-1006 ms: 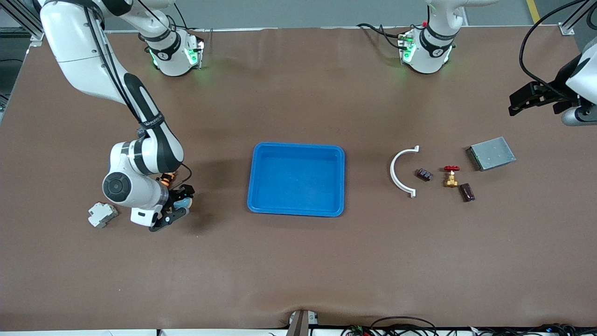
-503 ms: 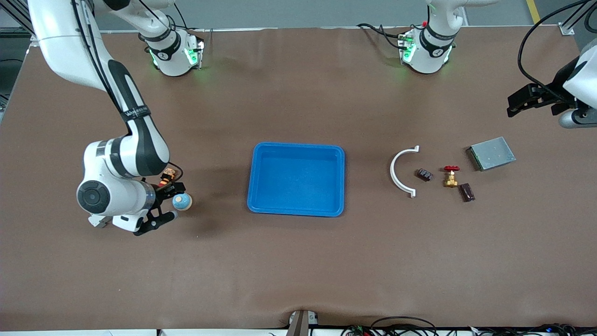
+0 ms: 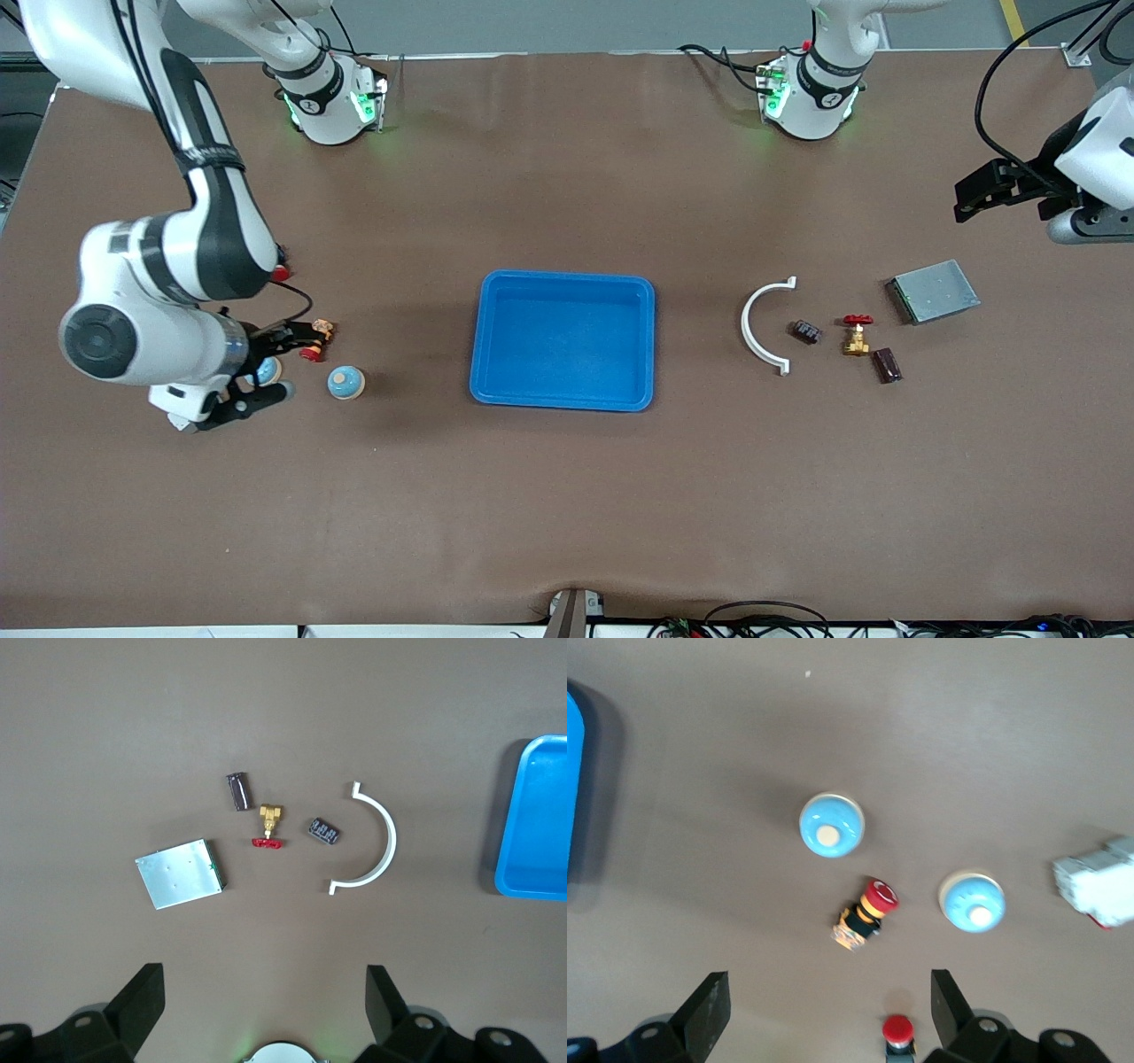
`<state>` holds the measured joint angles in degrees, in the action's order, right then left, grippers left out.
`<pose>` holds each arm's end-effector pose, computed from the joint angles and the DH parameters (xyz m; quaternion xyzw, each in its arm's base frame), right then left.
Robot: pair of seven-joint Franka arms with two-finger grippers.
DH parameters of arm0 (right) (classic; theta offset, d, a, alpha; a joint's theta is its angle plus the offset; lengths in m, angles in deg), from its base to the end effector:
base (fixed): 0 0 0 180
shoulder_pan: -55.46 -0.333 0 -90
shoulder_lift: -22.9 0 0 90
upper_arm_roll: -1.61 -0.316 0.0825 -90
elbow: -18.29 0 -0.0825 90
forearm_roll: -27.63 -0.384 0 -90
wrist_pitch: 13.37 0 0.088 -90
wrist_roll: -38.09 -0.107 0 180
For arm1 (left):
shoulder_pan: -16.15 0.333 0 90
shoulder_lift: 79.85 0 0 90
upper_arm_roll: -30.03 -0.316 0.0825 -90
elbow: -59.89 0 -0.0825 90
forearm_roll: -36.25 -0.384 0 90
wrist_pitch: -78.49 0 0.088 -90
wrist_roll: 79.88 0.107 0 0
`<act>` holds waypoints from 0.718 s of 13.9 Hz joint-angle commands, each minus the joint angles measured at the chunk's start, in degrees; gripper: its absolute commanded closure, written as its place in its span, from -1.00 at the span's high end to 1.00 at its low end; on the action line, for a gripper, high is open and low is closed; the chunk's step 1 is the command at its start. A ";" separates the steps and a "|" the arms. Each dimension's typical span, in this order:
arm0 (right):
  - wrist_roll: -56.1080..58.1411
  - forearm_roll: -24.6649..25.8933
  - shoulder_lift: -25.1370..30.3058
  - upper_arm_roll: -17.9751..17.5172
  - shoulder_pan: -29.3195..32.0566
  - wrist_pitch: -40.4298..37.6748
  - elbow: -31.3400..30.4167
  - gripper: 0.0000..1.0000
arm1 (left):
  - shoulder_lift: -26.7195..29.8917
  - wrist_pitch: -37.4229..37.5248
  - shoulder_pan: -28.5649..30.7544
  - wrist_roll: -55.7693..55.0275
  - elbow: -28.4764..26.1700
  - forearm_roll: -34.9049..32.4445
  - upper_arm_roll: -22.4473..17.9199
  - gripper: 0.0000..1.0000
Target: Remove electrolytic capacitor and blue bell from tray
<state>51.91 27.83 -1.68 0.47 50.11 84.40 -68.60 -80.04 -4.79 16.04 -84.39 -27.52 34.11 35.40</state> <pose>0.6502 0.0719 0.3975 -0.9773 -0.1751 0.1188 0.0101 0.5414 -0.0475 0.6340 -0.9991 0.0070 0.0359 0.0217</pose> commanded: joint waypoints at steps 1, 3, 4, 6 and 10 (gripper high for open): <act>-0.90 0.50 4.96 -0.62 2.87 -1.96 -0.82 1.00 | 3.60 -4.07 0.46 0.02 -5.12 0.64 0.34 1.00; -2.73 0.50 8.65 -0.62 4.19 -2.67 -0.73 1.00 | 4.40 -4.70 0.29 -0.15 -6.20 0.64 0.34 1.00; -5.27 0.50 10.32 -0.62 4.81 -2.93 -0.73 1.00 | 4.41 -4.70 0.20 -0.24 -6.11 0.81 0.34 1.00; -7.14 0.50 12.35 -0.62 5.34 -4.86 -0.38 1.00 | 5.10 -4.70 0.29 -0.24 -6.37 1.17 0.34 1.00; -7.40 0.24 16.83 0.87 4.64 -5.13 -0.29 1.00 | 4.41 -4.70 0.37 -0.15 -5.76 1.25 0.34 1.00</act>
<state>45.41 27.83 12.54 0.85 54.79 79.66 -68.11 -76.65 -8.48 16.06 -84.43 -32.08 34.11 35.55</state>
